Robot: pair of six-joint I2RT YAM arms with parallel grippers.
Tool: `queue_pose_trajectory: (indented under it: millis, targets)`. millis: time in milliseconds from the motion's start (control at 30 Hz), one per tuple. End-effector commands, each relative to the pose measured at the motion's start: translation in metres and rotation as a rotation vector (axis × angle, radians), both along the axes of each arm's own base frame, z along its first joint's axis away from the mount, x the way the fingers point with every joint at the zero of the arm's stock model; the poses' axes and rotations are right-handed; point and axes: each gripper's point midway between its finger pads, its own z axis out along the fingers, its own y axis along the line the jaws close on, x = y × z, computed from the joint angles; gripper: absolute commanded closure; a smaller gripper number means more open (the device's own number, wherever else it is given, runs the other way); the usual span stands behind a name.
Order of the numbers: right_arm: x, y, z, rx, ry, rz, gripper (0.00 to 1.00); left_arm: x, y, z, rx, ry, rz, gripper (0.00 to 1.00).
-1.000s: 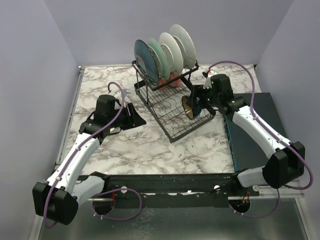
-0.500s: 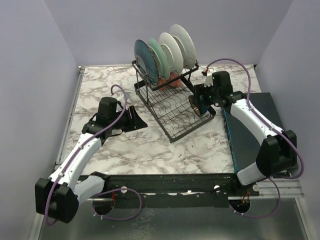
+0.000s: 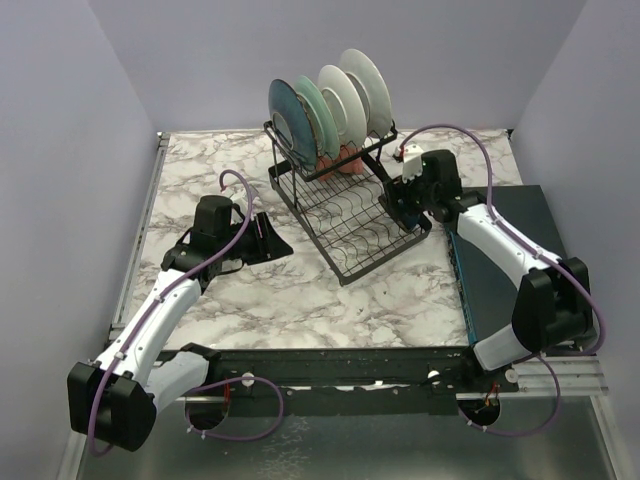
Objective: Load the mixed dishes into the dish rack
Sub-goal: Insert the bowl into the dish rack.
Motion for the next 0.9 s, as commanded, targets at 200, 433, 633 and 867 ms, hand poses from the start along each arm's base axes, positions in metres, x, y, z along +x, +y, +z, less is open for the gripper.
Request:
queue_pose_trajectory:
  millis: [200, 433, 633, 867]
  targets:
    - [0.026, -0.004, 0.015, -0.033, -0.156, -0.01, 1.0, 0.0, 0.004, -0.001, 0.025, -0.024, 0.009, 0.55]
    - [0.032, -0.009, 0.014, -0.041, -0.182, -0.045, 1.0, 0.001, 0.004, -0.001, 0.028, -0.026, 0.01, 0.55]
    - [0.03, -0.001, 0.0, -0.018, -0.13, -0.017, 1.0, 0.001, 0.005, 0.0, 0.03, -0.029, 0.012, 0.55]
    - [0.017, 0.01, -0.019, 0.015, -0.027, 0.033, 1.0, 0.001, 0.006, -0.001, 0.036, -0.027, 0.014, 0.56]
